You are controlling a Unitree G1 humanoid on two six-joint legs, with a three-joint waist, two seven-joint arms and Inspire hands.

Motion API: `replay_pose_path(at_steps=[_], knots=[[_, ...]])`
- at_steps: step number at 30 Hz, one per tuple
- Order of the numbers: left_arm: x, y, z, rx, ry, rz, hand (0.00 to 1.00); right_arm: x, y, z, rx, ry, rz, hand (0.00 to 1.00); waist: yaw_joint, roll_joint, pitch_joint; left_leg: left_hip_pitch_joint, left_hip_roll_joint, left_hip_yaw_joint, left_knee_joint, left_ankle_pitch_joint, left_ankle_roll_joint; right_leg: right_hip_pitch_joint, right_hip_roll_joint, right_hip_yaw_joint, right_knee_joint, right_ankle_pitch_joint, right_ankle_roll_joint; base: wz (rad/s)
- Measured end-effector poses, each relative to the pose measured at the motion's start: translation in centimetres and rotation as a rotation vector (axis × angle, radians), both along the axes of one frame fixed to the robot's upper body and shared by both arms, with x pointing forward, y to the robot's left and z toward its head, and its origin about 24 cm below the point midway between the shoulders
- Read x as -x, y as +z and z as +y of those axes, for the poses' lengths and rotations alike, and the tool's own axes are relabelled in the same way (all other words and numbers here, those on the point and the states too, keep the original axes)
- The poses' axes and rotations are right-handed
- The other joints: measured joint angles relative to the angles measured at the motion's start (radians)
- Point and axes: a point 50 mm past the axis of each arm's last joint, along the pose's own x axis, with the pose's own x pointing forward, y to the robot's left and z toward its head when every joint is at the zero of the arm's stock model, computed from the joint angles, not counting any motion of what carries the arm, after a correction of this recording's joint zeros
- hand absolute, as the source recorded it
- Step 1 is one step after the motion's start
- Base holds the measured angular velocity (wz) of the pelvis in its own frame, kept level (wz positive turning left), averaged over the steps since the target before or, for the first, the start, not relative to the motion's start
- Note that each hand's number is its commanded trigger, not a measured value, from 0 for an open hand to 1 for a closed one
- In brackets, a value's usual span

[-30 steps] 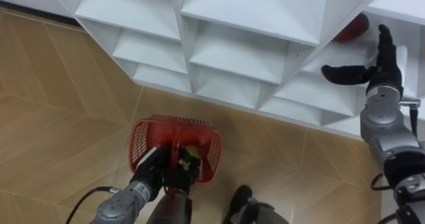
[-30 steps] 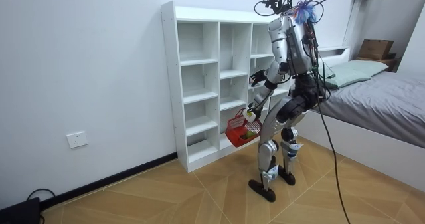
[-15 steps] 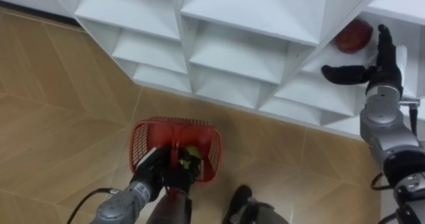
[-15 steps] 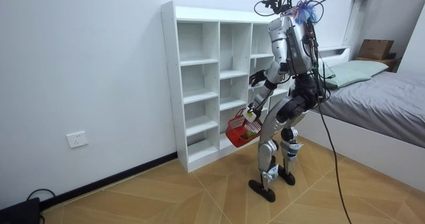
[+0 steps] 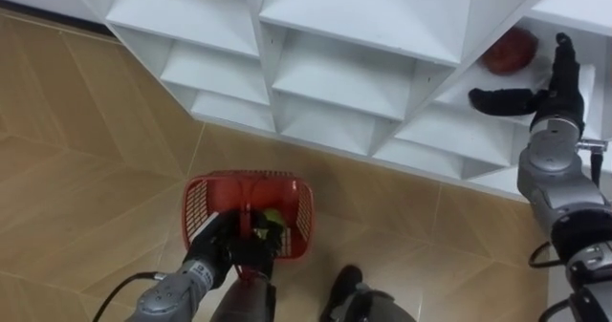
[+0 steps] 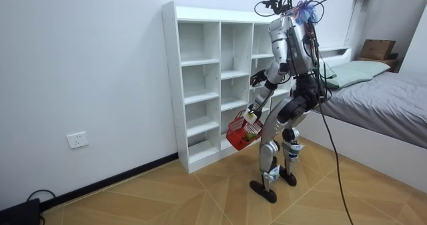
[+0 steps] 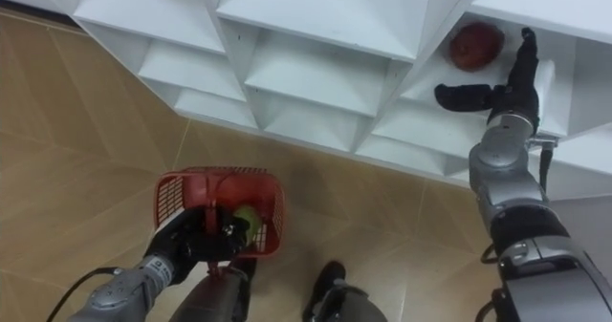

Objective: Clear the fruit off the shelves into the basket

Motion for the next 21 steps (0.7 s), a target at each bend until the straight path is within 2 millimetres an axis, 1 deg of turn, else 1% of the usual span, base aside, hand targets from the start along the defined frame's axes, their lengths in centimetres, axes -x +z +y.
replay_pose_path(at_steps=[6,9,21], knots=[[0.0,0.0,0.1,-0.011,0.015,0.001,1.00,0.0,0.1,0.0,-0.002,-0.018,-0.011,0.00,0.000,0.000,-0.0001,-0.006,0.001,0.000,0.000,0.000,0.000,-0.002,0.004,0.000,-0.008,0.002,0.003,0.00],[0.0,0.0,0.1,-0.011,0.015,0.000,1.00,-0.3,0.8,0.3,-0.011,-0.013,-0.045,0.00,0.000,0.000,-0.0002,-0.018,0.001,0.002,0.001,0.000,0.000,-0.016,0.003,0.001,-0.006,0.004,0.002,0.00],[0.0,0.0,0.1,-0.011,0.016,0.002,1.00,-0.9,1.6,0.5,-0.022,-0.014,-0.072,0.00,0.001,-0.002,0.0008,-0.016,0.000,0.004,0.006,0.001,0.002,-0.016,-0.001,0.002,0.003,0.002,0.002,0.00]])
